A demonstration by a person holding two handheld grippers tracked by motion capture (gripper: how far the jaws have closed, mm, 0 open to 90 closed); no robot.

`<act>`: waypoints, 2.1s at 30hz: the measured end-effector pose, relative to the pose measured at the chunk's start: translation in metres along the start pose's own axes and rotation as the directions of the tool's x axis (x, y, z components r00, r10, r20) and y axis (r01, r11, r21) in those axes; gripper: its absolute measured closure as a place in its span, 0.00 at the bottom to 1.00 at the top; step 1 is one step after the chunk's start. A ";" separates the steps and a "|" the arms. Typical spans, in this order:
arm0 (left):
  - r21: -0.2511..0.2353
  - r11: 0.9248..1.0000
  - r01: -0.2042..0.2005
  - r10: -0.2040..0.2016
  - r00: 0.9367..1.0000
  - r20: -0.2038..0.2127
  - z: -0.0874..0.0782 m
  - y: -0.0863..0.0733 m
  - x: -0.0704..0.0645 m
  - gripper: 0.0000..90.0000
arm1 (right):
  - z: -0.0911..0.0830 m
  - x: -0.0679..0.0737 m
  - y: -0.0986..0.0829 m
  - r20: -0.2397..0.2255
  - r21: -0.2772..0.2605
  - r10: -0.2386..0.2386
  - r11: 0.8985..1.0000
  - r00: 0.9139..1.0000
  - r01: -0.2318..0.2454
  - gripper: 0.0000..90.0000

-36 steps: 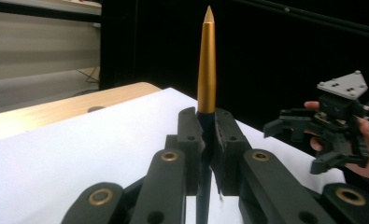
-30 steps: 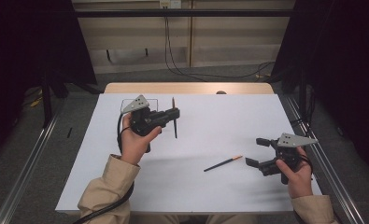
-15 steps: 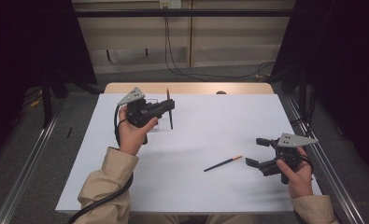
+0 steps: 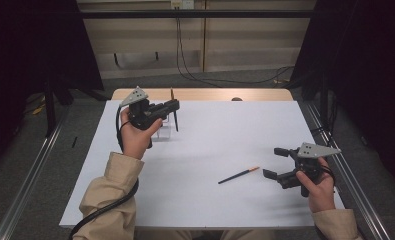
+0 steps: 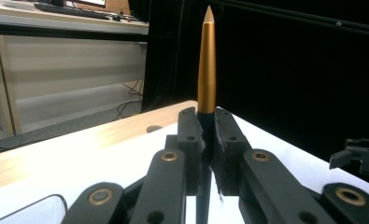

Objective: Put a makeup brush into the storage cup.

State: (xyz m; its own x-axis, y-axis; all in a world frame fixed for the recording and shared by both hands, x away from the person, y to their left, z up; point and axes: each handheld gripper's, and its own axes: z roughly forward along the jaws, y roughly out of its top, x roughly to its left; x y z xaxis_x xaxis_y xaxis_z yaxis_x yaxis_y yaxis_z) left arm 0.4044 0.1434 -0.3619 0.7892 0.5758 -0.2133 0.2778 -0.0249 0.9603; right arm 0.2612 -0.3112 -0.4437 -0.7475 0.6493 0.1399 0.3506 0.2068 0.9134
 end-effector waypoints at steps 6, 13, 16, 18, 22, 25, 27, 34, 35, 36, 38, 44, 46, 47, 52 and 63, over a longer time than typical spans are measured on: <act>-0.005 1.000 -0.006 0.006 1.000 -0.023 0.000 0.005 0.005 0.92 | 0.001 0.000 0.000 -0.005 0.001 -0.001 1.000 1.000 0.001 0.04; -0.006 1.000 -0.017 0.017 0.999 -0.051 0.000 0.011 0.012 0.92 | 0.001 0.000 0.000 -0.011 0.002 -0.002 1.000 1.000 0.002 0.04; -0.006 1.000 -0.023 0.022 0.998 -0.063 0.000 0.013 0.014 0.92 | 0.001 0.001 0.000 -0.014 -0.001 -0.003 1.000 1.000 0.003 0.04; -0.005 0.999 -0.031 0.031 0.997 -0.072 0.000 0.013 0.016 0.92 | 0.002 0.001 0.000 -0.016 -0.002 -0.003 1.000 1.000 0.003 0.04; -0.005 0.999 -0.032 0.032 0.995 -0.092 0.001 0.012 0.020 0.93 | 0.002 0.001 0.000 -0.018 0.000 -0.005 1.000 1.000 0.005 0.04; -0.004 0.999 -0.037 0.036 0.994 -0.108 0.000 0.012 0.024 0.92 | 0.002 0.001 0.001 -0.019 -0.002 -0.004 1.000 1.000 0.004 0.04; -0.004 0.999 -0.035 0.035 0.993 -0.116 0.000 0.012 0.026 0.92 | 0.002 0.001 0.001 -0.020 -0.004 -0.005 1.000 1.000 0.005 0.04; -0.003 0.999 -0.033 0.033 0.988 -0.150 0.001 0.008 0.034 0.92 | 0.002 0.001 0.001 -0.022 -0.003 -0.004 1.000 1.000 0.004 0.04; -0.003 0.999 -0.032 0.031 0.988 -0.154 0.001 0.008 0.035 0.92 | 0.002 0.001 0.001 -0.023 -0.005 -0.003 1.000 1.000 0.003 0.04; -0.004 1.000 -0.031 0.030 0.986 -0.162 0.002 0.007 0.037 0.92 | 0.002 0.001 0.001 -0.023 -0.005 -0.003 1.000 1.000 0.003 0.04; 0.000 0.999 -0.040 0.039 0.985 -0.170 0.002 0.007 0.039 0.92 | 0.002 0.001 0.001 -0.023 -0.007 -0.002 1.000 1.000 0.002 0.04; -0.006 1.000 -0.031 0.029 0.981 -0.190 0.004 0.005 0.043 0.92 | 0.002 0.001 0.001 -0.023 -0.007 -0.003 1.000 1.000 0.003 0.04; -0.006 0.999 -0.032 0.030 0.980 -0.196 0.004 0.005 0.044 0.92 | 0.002 0.001 0.001 -0.023 -0.006 -0.004 1.000 1.000 0.004 0.04; -0.008 1.000 -0.026 0.024 0.980 -0.200 0.004 0.005 0.045 0.92 | 0.002 0.001 0.001 -0.024 -0.007 -0.003 1.000 1.000 0.003 0.04; -0.008 0.999 -0.033 0.031 0.977 -0.213 0.005 0.005 0.047 0.92 | 0.002 0.001 0.001 -0.025 -0.006 -0.005 1.000 1.000 0.005 0.04; -0.012 0.999 -0.030 0.027 0.972 -0.232 0.006 0.006 0.050 0.92 | 0.002 0.001 0.001 -0.027 -0.009 -0.005 1.000 1.000 0.004 0.04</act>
State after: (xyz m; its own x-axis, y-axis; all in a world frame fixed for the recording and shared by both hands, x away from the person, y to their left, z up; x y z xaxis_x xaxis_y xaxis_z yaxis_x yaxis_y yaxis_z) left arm 0.4488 0.1668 -0.3684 0.6475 0.7491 -0.1400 0.2473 -0.0328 0.9684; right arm 0.2619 -0.3089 -0.4433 -0.7643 0.6281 0.1461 0.3423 0.2031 0.9174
